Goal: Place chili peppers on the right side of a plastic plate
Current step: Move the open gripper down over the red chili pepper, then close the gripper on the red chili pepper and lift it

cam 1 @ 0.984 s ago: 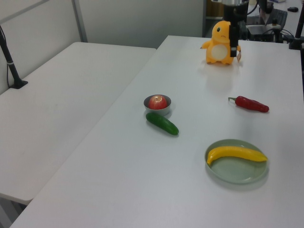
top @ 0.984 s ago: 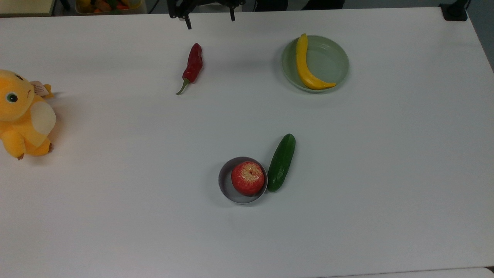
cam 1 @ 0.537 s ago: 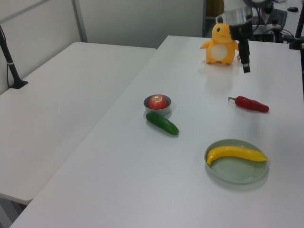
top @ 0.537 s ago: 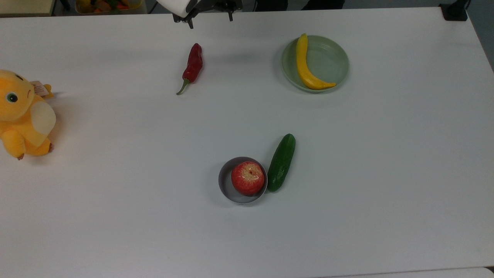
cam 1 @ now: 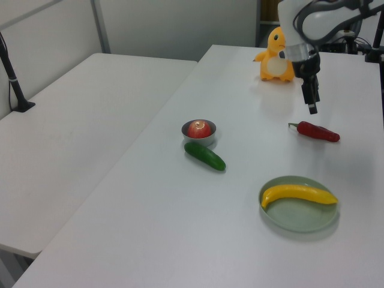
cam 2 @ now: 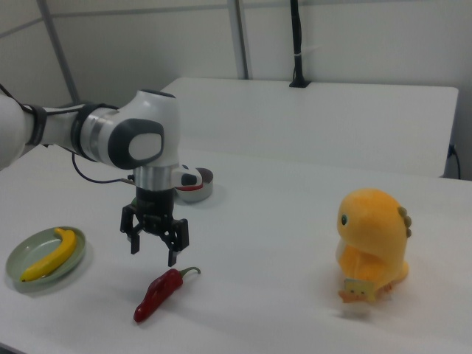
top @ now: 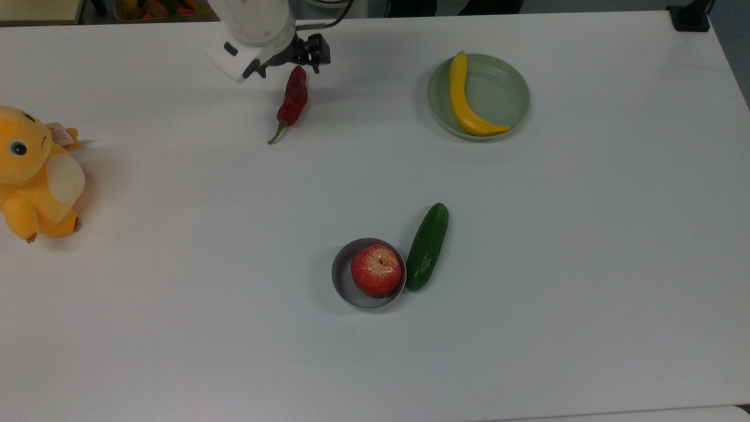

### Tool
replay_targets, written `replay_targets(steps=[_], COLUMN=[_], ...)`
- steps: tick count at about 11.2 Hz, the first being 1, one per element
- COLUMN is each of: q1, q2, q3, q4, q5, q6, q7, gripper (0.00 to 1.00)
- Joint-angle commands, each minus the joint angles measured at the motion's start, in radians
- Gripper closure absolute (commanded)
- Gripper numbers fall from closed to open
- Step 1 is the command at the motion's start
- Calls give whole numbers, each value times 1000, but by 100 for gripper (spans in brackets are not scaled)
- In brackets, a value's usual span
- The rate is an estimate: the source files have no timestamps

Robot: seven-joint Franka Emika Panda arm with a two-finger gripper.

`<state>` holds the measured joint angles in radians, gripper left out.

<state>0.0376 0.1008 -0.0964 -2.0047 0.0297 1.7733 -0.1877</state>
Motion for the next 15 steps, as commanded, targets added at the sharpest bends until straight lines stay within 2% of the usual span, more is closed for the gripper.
replay_targets(steps=[1,9,10,11,12,13,14,15], q1=[2,5,4,4,2,-4,-7,-8], q2=[5,48,50,48,48,45,42,39], q3=[-3,-2,-2,0,0,-2,-2,-2], q4=[-95,-169,-184,-193,-192,-192,-192,-192], q5=[-13,-14,-14,-14,-14,-14,-13,-13], q6=[177,329,363,368,365,356,353,351], q7=[-12,-9,-10,-12,-10,-10,-9,-3], gripper=[0,0,2,15,39,58,71,91])
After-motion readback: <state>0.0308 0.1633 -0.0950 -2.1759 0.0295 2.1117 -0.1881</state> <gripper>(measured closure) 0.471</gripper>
